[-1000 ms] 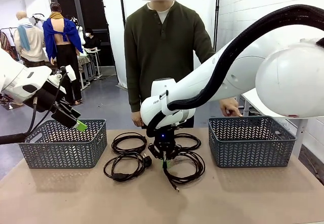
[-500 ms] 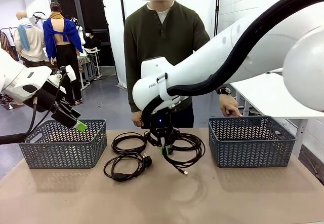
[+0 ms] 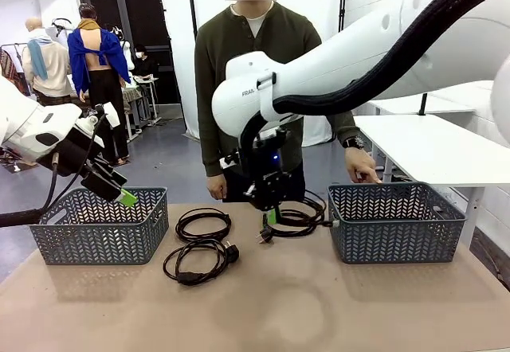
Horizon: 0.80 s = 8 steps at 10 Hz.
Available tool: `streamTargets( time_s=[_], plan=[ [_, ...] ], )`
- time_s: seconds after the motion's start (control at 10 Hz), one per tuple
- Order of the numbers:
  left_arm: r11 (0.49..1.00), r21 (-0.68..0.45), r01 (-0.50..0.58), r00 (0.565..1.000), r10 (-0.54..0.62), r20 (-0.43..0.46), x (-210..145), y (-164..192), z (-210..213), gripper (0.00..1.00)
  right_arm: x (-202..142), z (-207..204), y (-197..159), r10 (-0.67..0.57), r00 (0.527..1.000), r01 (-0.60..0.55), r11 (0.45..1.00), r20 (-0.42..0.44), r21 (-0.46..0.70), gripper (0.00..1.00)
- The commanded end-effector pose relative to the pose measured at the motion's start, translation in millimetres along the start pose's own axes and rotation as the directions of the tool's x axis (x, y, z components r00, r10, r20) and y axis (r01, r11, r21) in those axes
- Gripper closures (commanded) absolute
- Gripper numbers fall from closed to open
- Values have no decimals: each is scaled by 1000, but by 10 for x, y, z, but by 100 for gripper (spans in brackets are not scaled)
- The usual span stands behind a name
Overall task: Organize the cables according to human instructions.
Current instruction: Pick up a bundle of cables and place it in the basket indicated by the human.
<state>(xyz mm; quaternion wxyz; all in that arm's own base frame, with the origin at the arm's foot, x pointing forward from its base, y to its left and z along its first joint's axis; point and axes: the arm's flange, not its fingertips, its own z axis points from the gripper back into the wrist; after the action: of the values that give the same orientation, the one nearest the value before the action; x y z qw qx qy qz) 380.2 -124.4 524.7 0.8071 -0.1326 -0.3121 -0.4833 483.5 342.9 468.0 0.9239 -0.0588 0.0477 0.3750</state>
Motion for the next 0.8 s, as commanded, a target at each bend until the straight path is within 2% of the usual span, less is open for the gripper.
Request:
streamTargets(
  time_s=[0.0, 0.1, 0.2, 0.7],
  plan=[
    [1000, -15, 4, 1000, -4, 12, -28, 18, -10, 0, -93, 31, -114, 104, 994, -106, 992, -28, -70, 100],
    [1000, -15, 4, 1000, -4, 12, -28, 18, -10, 0, -97, 16, -97, 115, 993, -115, 992, 2, -52, 100],
    [1000, -15, 4, 1000, -4, 12, -28, 18, -10, 0, -59, 25, -85, 65, 998, -65, 998, -20, -20, 100],
    [1000, -15, 4, 1000, -4, 12, -28, 18, -10, 0, -61, 21, -94, 89, 996, -90, 996, -24, -27, 100]
  ],
)
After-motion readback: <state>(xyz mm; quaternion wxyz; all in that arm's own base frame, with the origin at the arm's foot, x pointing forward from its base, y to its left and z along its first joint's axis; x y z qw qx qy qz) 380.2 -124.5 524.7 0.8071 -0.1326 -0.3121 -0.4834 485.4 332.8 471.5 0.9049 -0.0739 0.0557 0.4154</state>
